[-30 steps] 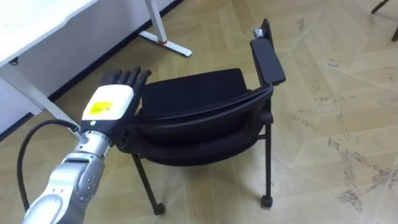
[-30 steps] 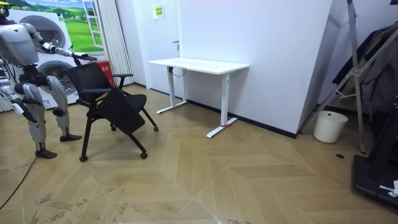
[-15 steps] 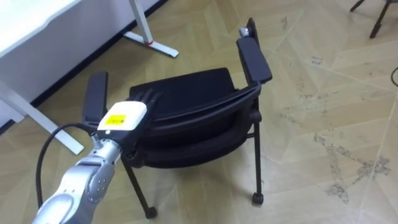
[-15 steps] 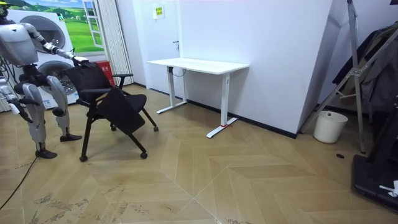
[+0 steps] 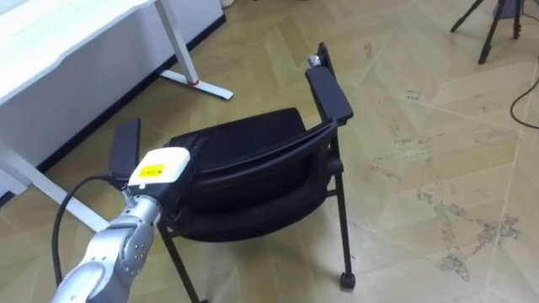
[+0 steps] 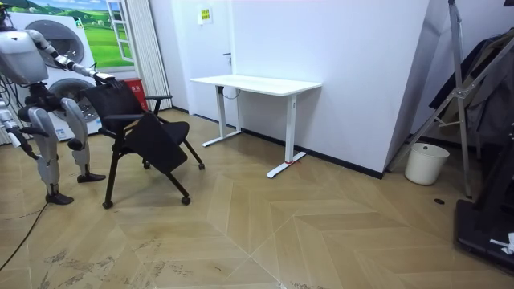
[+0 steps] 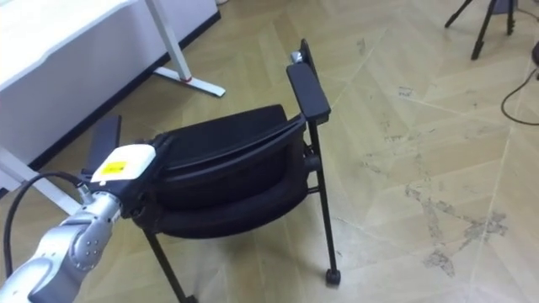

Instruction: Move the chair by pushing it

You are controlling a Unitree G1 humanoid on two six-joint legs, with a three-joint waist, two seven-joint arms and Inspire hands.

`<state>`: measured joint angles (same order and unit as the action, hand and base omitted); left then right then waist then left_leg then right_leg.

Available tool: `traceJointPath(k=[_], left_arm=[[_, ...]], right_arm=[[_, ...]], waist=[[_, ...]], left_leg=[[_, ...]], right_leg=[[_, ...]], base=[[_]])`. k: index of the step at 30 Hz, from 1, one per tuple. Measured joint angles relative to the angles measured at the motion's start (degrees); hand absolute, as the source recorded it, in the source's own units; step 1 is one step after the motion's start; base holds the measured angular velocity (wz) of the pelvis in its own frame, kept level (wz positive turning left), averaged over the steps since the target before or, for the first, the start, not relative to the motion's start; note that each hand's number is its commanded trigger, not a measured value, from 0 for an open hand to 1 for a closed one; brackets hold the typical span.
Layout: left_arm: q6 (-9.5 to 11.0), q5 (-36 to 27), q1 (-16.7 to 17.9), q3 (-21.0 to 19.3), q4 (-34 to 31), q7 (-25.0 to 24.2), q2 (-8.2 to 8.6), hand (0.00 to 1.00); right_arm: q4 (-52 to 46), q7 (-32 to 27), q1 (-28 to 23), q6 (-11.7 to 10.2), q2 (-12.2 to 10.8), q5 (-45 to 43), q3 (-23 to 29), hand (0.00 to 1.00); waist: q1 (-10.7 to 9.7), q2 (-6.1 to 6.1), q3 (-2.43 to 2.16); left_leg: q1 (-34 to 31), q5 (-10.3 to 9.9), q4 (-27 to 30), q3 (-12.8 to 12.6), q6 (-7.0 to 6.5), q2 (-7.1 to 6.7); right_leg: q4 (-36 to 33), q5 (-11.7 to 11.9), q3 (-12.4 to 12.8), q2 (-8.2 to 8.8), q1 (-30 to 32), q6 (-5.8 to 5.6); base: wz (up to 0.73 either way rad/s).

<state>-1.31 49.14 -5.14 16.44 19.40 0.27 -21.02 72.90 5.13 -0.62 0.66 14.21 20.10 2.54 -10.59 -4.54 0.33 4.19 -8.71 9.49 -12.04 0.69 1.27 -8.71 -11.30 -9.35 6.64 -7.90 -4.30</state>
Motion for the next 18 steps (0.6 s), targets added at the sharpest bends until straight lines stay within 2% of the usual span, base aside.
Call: traceJointPath(k=[6,8,9,12,15,18], left_arm=[[0.0,-0.18,-0.06,-0.18,0.09,0.3,0.05,1.0],[-0.91,-1.76,-1.94,-0.95,2.04,0.45,0.87,1.0],[-0.7,-2.02,-1.55,-0.98,1.46,-0.42,0.16,1.0],[0.09,-2.0,-1.55,-1.06,1.62,0.34,0.34,1.0],[0.14,-1.81,-1.54,-1.05,2.3,1.22,0.61,1.0],[0.3,-1.43,-1.54,-1.04,2.46,1.77,0.59,1.0]], right_arm=[[0.0,0.16,0.06,0.0,-0.01,-1.27,0.89,0.0],[-0.01,0.56,0.06,0.0,-0.03,-1.41,1.09,0.0],[0.01,0.64,-0.09,0.01,0.0,-1.72,1.23,0.0],[0.0,0.59,-0.19,0.05,-0.14,-3.42,1.67,0.0],[-0.12,-0.69,-0.17,-0.41,-0.68,-7.35,3.27,0.0],[-2.01,-2.29,-0.87,-0.43,-0.28,-11.25,3.25,0.0]], waist=[[-0.17,0.12,-0.06],[-0.52,0.58,-0.23],[-0.59,0.8,-0.38],[-0.43,1.07,-0.49],[-0.45,1.03,-0.5],[-0.38,1.06,-0.47]], left_leg=[[-0.08,0.0,0.17,0.01,0.0,-0.01],[-0.16,0.0,0.17,0.03,0.0,-0.01],[-0.24,0.0,0.17,0.02,0.0,-0.03],[-0.24,0.0,0.15,0.04,0.0,-0.06],[-0.07,0.0,0.15,0.04,0.0,-0.01],[-0.14,-0.01,0.15,-0.06,0.01,0.01]], right_leg=[[0.03,0.0,0.0,0.02,-0.02,0.0],[0.09,0.0,0.0,0.01,-0.01,0.0],[0.06,0.01,0.05,0.02,-0.02,0.02],[0.08,0.06,0.1,0.03,-0.05,0.09],[0.09,0.07,0.12,-0.02,-0.3,0.1],[0.04,0.06,0.29,-0.02,-0.06,0.1]], base=[[0.0],[0.0],[0.0],[0.0],[0.0],[-0.02]])
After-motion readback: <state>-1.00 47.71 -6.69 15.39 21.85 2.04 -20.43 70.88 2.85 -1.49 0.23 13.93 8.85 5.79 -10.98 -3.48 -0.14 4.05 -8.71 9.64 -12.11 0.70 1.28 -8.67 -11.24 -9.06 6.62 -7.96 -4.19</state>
